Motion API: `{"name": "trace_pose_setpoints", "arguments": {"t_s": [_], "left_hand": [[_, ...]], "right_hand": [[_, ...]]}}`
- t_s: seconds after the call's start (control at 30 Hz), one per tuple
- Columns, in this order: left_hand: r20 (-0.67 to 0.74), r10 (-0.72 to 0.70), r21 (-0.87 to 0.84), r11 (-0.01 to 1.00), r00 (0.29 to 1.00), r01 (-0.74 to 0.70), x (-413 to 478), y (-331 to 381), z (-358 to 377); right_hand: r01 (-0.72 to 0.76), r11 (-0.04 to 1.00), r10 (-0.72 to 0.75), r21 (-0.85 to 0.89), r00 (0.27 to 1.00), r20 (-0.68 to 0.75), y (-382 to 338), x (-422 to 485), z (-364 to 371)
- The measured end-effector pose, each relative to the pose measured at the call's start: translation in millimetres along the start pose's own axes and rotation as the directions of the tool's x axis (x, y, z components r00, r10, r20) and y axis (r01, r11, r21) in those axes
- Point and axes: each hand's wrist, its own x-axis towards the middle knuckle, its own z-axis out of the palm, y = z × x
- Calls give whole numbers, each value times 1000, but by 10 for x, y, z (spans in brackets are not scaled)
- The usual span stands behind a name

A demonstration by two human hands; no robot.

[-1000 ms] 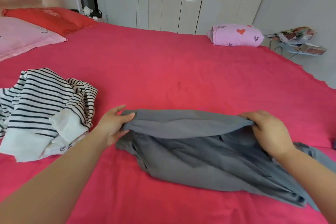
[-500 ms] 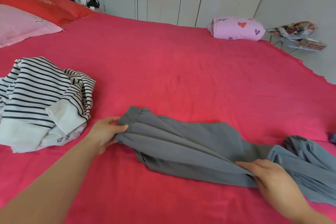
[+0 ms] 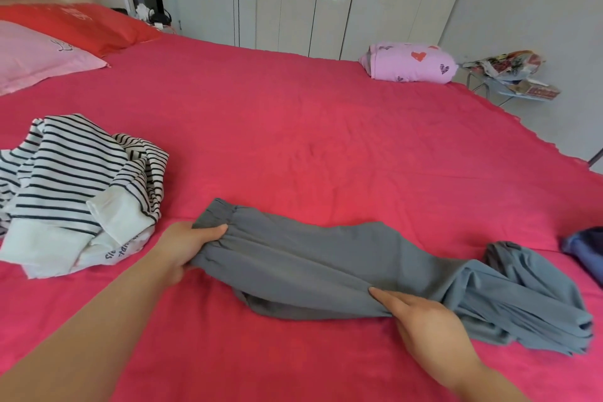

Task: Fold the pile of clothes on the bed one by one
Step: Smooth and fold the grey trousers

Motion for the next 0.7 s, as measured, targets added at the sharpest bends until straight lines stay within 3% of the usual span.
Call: {"name": "trace_pose_setpoints", "arguments": {"t_s": [0.1,0.17,0.23,0.3,0.37,0.43,0.5,0.57,0.7], "left_hand": [[-62,106,-63,992,992,-110,-206,43,-346],[-104,135,-31,990,985,-139,-341,-42,-550],[-46,90,62,994,995,-87,-469,-199,-708],[25,12,206,978,1000,-17,-575,-340,-800],[-21,-2,306,952,1000,8,-548,-411,-850],[-117,-20,289,956,993,53,-449,-426,-882],[-177,-58,216,972,983,96,-323,-401,-867],[-196,-58,241,965,979,106,-232,-381,-777],[-277,121,511,859,953,39,-151,-540,-594]], "right_hand": [[75,996,-72,47,996,-60,-199,-46,-75],[123,984,-128,133,991,29,-336,-116,-41],[174,982,-183,77,975,128,-446,-150,5],[173,985,-174,16,971,165,-553,-70,2],[113,988,-122,105,989,81,-650,92,-30],[30,981,-26,190,999,-27,-719,278,-50],[-12,988,17,153,999,-32,-805,454,-39],[15,991,-18,134,1000,23,-964,578,11],[-17,997,1,74,977,213,-1102,634,328]]}}
